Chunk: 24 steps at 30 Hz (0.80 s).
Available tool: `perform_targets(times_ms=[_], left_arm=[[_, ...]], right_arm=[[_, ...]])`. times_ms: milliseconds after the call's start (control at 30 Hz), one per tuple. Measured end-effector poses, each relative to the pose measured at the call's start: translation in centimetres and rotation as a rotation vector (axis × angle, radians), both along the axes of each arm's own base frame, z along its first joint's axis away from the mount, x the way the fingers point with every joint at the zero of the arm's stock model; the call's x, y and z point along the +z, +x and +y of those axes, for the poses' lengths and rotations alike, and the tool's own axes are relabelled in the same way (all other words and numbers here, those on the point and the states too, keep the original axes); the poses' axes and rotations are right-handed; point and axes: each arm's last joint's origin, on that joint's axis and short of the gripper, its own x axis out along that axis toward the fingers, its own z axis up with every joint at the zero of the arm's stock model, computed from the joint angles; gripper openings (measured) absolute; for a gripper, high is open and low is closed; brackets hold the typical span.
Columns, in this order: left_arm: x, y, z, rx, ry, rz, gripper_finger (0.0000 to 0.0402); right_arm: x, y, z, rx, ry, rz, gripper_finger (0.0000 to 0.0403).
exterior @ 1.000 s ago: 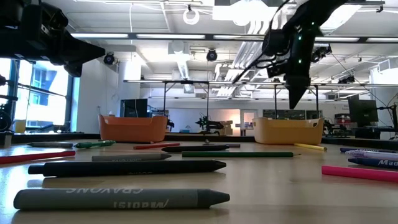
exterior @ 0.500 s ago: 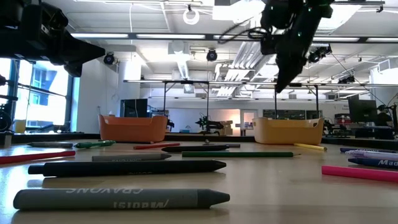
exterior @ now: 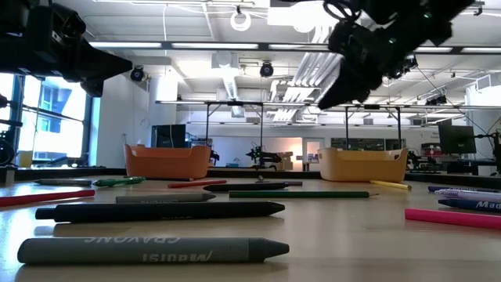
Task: Sort crayons/erasers/pens/pencils in bins
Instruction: Put the blue crayon into the orange bin
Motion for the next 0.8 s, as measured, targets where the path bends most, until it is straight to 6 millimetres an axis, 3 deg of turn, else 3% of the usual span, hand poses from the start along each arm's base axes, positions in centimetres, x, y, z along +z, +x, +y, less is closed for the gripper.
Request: perform_targets(times_ms=[133, 333, 567, 800], left_arm=[[0.0, 0.0, 0.0, 0.0, 0.0, 0.0, 0.0], [0.0, 0.0, 0.0, -0.002, 0.0, -0.001, 0.0], [0.0, 0.0, 0.0, -0.002, 0.001, -0.005, 0.0], [0.1, 0.0, 0.0, -0.002, 0.003, -0.014, 0.0]], right_arm=[[-1.4, -1.1, 1.6, -0.058, -0.015, 0.045, 0.0], [-1.5, -1.5, 3.3, -0.066, -0.024, 0.075, 0.0], [-2.0, -2.3, 4.0, -0.071, 0.043, 0.162, 0.0], [-3.2, -4.3, 4.2, -0.222, 0.14, 0.359, 0.0002]])
